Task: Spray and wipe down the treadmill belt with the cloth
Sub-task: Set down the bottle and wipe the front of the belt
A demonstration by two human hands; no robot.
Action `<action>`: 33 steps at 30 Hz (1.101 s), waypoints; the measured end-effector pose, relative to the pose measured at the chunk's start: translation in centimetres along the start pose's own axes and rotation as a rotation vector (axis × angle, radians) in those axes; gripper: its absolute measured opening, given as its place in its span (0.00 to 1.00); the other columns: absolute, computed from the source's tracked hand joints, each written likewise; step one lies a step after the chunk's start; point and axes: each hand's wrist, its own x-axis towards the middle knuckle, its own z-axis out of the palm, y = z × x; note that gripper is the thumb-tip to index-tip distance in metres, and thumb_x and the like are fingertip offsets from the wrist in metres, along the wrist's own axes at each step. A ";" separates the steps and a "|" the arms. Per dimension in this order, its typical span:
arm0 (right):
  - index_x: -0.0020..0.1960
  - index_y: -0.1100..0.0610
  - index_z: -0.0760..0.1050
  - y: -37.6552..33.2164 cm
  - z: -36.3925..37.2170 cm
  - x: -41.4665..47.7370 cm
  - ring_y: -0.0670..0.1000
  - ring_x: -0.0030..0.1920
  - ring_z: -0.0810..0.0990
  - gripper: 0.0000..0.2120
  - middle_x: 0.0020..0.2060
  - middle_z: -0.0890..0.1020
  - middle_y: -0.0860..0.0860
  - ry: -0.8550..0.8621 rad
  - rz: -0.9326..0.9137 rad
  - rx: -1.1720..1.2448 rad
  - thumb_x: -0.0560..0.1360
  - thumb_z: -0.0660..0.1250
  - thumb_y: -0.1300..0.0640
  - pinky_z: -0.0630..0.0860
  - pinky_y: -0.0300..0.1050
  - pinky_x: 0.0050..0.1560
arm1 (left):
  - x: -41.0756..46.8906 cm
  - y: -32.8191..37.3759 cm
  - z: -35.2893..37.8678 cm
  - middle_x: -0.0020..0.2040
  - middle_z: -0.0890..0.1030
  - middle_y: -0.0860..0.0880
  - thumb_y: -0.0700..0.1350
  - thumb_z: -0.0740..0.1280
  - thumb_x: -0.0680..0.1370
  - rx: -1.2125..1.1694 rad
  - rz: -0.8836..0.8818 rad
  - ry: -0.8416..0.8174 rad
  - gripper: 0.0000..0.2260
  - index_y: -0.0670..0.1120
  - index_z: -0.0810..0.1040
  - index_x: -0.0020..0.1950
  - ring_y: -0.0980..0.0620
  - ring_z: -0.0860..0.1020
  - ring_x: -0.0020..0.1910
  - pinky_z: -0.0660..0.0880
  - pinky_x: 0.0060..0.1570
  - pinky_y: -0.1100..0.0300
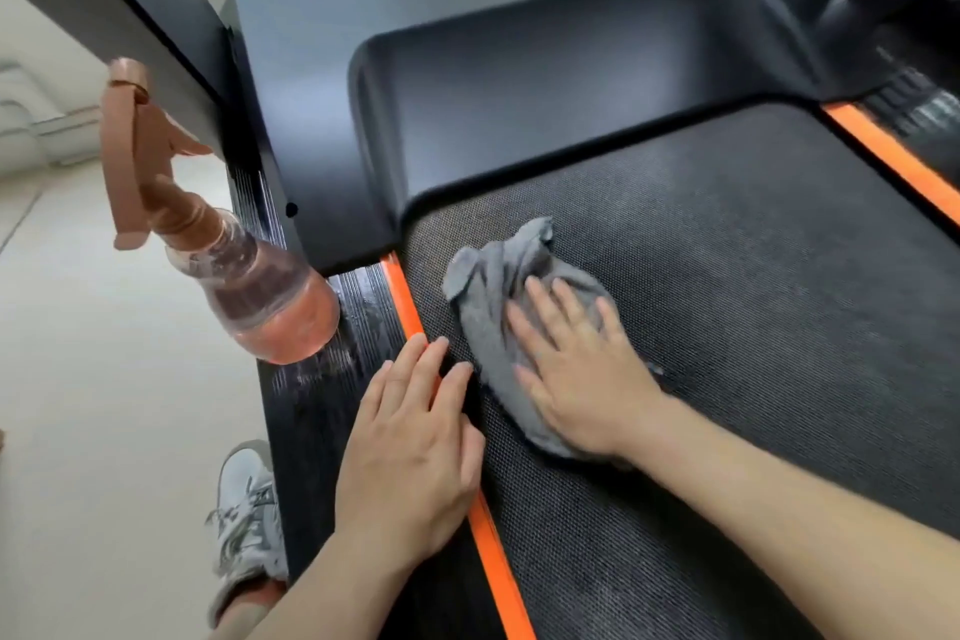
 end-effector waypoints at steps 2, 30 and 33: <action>0.75 0.55 0.69 -1.2 2.1 -4.2 0.61 0.74 0.68 0.31 0.75 0.67 0.58 0.031 -0.027 0.029 0.77 0.50 0.41 0.66 0.68 0.68 | 0.1 0.1 0.1 0.71 0.74 0.44 0.51 0.57 0.75 -0.011 0.001 0.006 0.22 0.44 0.77 0.65 0.44 0.65 0.75 0.60 0.72 0.47; 0.81 0.53 0.52 5.1 3.1 -8.1 0.55 0.80 0.53 0.38 0.81 0.54 0.54 0.023 0.228 -0.008 0.77 0.40 0.35 0.51 0.63 0.77 | -1.6 6.1 -1.6 0.67 0.77 0.44 0.52 0.55 0.65 0.021 0.404 -0.239 0.28 0.48 0.80 0.61 0.44 0.74 0.67 0.69 0.67 0.39; 0.82 0.57 0.45 5.2 1.4 -4.4 0.58 0.80 0.45 0.35 0.81 0.45 0.58 0.022 0.521 0.039 0.80 0.39 0.39 0.42 0.61 0.77 | -1.7 5.8 -1.6 0.63 0.80 0.46 0.53 0.54 0.64 0.053 0.390 -0.263 0.28 0.48 0.82 0.58 0.45 0.77 0.65 0.70 0.66 0.38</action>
